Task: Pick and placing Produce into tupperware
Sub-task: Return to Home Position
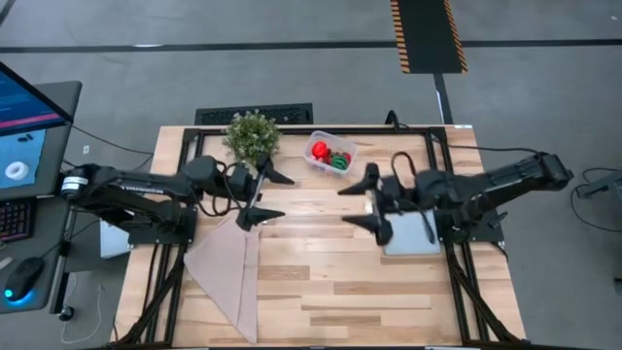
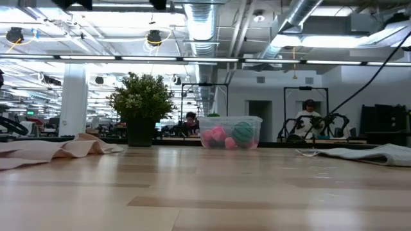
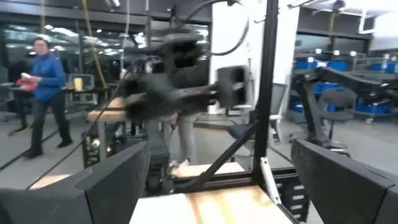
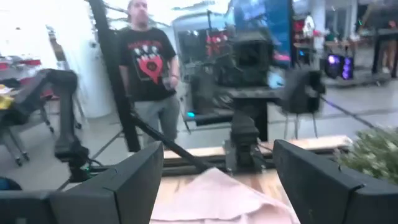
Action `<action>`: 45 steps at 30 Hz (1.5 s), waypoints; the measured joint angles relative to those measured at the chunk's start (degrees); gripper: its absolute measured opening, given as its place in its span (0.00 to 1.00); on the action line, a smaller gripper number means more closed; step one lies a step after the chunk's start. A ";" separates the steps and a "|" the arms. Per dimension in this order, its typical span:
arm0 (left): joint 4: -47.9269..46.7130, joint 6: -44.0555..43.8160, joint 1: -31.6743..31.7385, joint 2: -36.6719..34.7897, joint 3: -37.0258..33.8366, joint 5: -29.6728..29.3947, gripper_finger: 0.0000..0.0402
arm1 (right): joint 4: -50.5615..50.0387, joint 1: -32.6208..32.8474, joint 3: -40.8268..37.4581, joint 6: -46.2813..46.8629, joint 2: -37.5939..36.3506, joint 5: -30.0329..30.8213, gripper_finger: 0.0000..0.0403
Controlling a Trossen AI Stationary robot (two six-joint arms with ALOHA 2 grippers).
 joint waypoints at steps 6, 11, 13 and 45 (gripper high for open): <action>3.33 0.71 -2.23 -0.13 -7.41 2.52 0.95 | 5.18 10.61 -8.43 -1.29 -3.26 11.06 0.81; 9.00 1.36 -4.85 -2.09 -12.55 -4.18 0.95 | 19.53 17.23 -20.12 -2.64 -4.35 16.46 0.81; 8.00 2.74 -5.46 -3.60 -13.78 -4.87 0.95 | 26.01 19.47 -24.23 -3.68 -4.73 17.99 0.81; 0.51 9.76 -1.91 -31.52 -37.37 -1.08 0.95 | 40.94 -2.96 -41.30 -8.01 -4.72 -9.89 0.81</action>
